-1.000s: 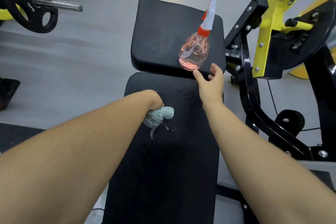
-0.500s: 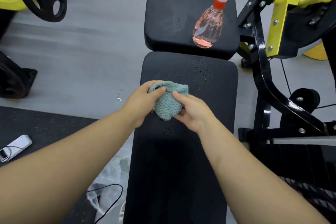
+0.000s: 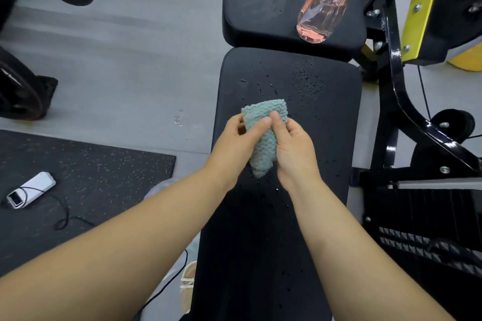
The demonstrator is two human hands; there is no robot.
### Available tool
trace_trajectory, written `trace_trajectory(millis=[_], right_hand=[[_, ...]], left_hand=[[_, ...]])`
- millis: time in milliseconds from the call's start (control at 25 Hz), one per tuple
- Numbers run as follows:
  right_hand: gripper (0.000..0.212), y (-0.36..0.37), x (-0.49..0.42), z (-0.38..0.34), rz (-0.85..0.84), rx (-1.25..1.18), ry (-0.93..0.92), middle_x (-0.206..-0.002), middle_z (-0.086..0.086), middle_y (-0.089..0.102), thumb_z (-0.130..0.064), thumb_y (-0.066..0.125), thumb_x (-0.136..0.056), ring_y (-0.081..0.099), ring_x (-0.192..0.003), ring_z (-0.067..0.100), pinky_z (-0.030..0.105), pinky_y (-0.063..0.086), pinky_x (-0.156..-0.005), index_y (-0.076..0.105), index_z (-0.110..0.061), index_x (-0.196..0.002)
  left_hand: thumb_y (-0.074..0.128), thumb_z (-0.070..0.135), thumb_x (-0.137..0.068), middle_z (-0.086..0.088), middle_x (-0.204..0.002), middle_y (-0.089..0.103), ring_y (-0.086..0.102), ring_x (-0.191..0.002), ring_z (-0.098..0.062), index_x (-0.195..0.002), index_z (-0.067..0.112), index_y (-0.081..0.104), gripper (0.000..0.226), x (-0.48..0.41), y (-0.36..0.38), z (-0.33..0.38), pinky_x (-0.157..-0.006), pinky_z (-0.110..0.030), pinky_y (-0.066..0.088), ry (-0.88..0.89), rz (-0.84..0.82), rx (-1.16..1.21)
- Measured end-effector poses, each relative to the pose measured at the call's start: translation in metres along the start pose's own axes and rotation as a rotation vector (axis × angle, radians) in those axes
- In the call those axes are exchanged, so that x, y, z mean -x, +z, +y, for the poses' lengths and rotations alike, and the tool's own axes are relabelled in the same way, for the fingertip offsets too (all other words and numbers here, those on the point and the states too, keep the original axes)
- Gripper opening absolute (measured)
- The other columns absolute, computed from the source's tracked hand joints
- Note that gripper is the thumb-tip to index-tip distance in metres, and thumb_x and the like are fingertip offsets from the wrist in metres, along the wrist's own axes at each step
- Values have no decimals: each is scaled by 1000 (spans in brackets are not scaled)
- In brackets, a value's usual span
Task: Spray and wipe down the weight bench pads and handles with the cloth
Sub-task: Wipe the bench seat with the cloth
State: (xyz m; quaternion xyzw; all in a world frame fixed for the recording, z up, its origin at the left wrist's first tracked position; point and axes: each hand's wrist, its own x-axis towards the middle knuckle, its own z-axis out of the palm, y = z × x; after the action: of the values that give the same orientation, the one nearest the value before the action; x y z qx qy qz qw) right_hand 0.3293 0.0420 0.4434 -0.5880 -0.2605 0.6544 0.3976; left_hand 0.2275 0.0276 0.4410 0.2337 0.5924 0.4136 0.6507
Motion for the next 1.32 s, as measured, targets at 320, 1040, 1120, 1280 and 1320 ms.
trace_trajectory(millis=[320, 1040, 1120, 1280, 1320], right_hand=[[67, -4, 6, 15, -111, -118, 113, -126, 8, 59, -39, 69, -76, 62, -110, 23, 44, 52, -89, 43, -17, -133], [56, -28, -145, 31, 359, 1466, -717, -154, 3, 25, -42, 46, -94, 24, -137, 33, 44, 20, -112, 35, -20, -144], [46, -40, -146, 33, 353, 1504, -1022, -142, 7, 46, -37, 50, -92, 37, -119, 33, 46, 40, -96, 52, -17, -133], [32, -76, -168, 5, 246, 1623, -1309, -120, 13, 61, -29, 57, -88, 43, -94, 35, 42, 48, -71, 64, -14, -116], [34, -66, -171, 1, 367, 1564, -1182, -118, 16, 60, -29, 55, -88, 47, -92, 38, 42, 47, -71, 64, -13, -117]], left_hand=[[56, 26, -93, -2, -113, 65, 63, -105, -17, -115, 18, 51, 24, 0, -10, -3, -85, -35, 53, -31, -162, 26], [21, 52, -98, -3, -137, 47, 44, -123, -27, -144, 19, 27, 57, -101, -44, -35, -97, -33, 33, -131, 226, -510], [21, 53, -98, -2, -132, 50, 47, -118, -25, -142, 19, 29, 56, -103, -48, -37, -93, -31, 33, -128, 195, -535], [22, 52, -98, 2, -119, 51, 45, -102, -19, -140, 21, 30, 53, -109, -53, -36, -88, -28, 33, -119, 145, -568], [22, 51, -98, 3, -117, 50, 44, -99, -18, -140, 21, 31, 53, -110, -54, -36, -88, -27, 33, -109, 143, -567]])
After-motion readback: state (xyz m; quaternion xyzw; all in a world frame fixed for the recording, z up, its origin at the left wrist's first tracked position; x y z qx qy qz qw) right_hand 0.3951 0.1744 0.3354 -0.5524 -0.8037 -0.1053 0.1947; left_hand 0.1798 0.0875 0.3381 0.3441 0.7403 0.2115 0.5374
